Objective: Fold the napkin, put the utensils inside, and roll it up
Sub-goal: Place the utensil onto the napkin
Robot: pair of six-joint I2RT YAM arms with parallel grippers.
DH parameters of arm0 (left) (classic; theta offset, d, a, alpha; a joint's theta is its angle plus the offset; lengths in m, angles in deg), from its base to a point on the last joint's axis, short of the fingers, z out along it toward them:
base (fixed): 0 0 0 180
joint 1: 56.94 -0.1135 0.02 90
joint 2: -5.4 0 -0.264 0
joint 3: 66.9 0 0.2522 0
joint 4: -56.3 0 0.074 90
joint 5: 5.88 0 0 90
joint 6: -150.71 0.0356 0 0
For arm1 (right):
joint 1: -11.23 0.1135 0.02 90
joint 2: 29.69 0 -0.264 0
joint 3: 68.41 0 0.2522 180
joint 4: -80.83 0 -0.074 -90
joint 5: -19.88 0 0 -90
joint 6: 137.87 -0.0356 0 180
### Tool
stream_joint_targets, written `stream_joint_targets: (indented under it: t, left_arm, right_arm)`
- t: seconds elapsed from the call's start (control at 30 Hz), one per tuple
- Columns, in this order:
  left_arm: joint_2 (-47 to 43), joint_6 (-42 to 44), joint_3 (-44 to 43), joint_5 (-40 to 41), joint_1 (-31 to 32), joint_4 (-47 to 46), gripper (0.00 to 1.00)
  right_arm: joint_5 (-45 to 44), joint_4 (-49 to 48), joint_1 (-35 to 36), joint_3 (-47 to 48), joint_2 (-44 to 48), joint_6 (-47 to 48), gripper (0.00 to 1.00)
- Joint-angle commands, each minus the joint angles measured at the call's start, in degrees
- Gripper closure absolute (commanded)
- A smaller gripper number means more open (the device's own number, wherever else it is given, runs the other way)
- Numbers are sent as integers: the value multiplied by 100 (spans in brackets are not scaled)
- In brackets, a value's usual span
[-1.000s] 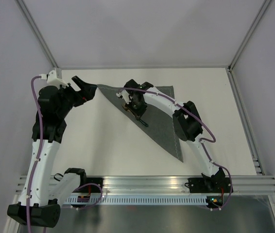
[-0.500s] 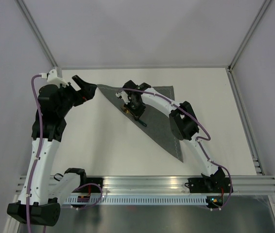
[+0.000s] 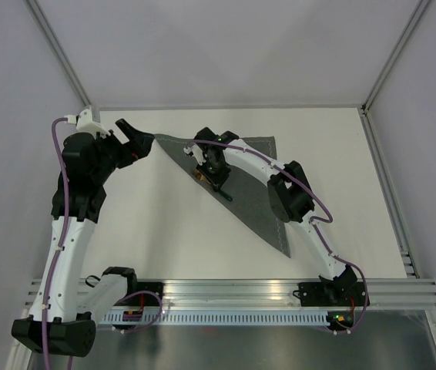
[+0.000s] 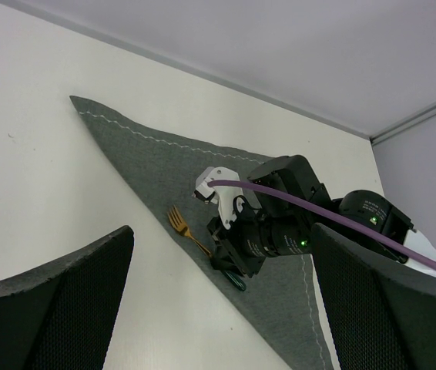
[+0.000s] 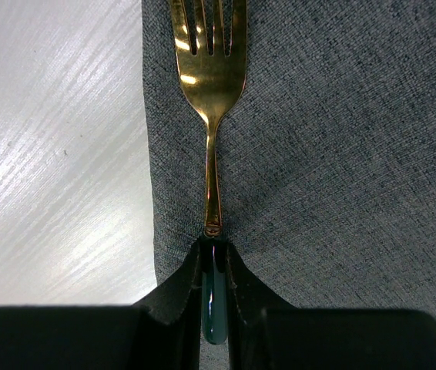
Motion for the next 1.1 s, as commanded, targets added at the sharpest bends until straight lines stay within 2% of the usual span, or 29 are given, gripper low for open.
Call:
stream_joint_targets:
  t: [0.0, 1.07]
  left_arm:
    - [3, 174, -84, -71, 6, 32, 0]
    - [118, 95, 74, -106, 6, -118, 0]
  right_arm:
    - [-277, 285, 47, 202, -52, -396, 100]
    - [-215, 347, 21, -96, 387, -422, 100]
